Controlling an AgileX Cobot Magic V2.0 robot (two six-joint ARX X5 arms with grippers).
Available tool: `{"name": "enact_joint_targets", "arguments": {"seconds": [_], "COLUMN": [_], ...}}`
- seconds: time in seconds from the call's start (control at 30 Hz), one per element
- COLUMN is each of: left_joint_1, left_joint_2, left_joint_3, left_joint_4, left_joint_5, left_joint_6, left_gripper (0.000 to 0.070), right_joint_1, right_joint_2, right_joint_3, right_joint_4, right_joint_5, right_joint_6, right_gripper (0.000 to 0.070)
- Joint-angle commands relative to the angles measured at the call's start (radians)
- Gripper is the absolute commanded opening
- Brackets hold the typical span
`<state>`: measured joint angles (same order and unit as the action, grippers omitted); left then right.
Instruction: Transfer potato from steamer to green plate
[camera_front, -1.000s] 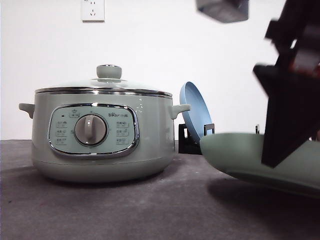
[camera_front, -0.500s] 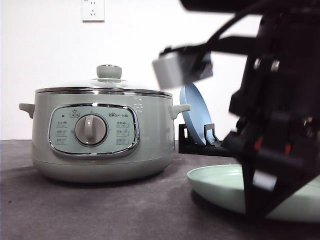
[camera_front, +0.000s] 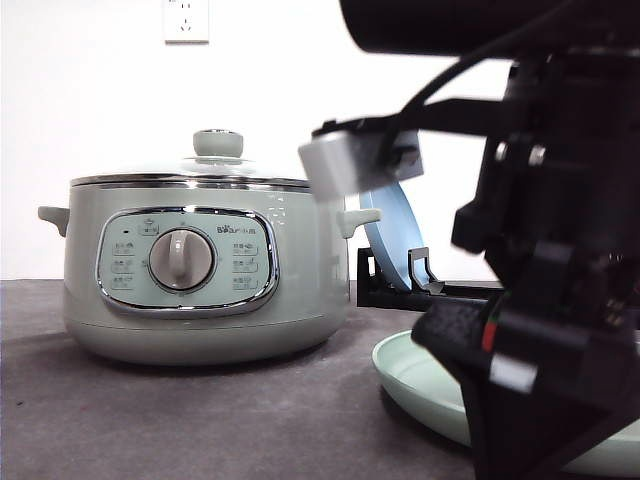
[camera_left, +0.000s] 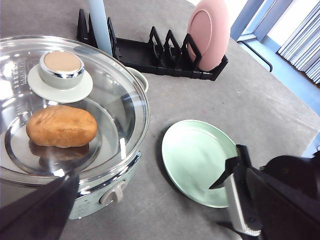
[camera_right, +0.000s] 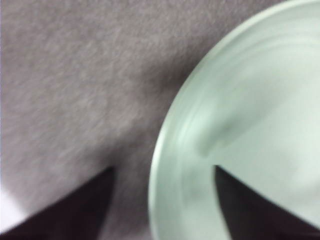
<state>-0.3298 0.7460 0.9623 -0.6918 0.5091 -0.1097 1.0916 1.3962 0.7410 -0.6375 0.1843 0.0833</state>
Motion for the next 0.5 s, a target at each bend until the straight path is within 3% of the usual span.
{"name": "enact_joint_targets", "arguments": {"seconds": [0.0, 0.47], "left_joint_1": [-0.004, -0.004], "left_joint_2": [0.007, 0.007], "left_joint_3": [0.024, 0.024], "left_joint_4": [0.011, 0.011], "left_joint_5": [0.008, 0.008], "left_joint_6": [0.019, 0.018], "left_gripper": [0.07, 0.07], "right_joint_1": [0.008, -0.046], "right_joint_2": [-0.015, -0.252], "right_joint_3": [0.034, 0.131], "right_joint_4": [-0.01, -0.099], "right_joint_5": [-0.03, -0.278], "right_joint_6": [0.033, 0.084], "right_gripper": [0.0496, 0.0498]}}
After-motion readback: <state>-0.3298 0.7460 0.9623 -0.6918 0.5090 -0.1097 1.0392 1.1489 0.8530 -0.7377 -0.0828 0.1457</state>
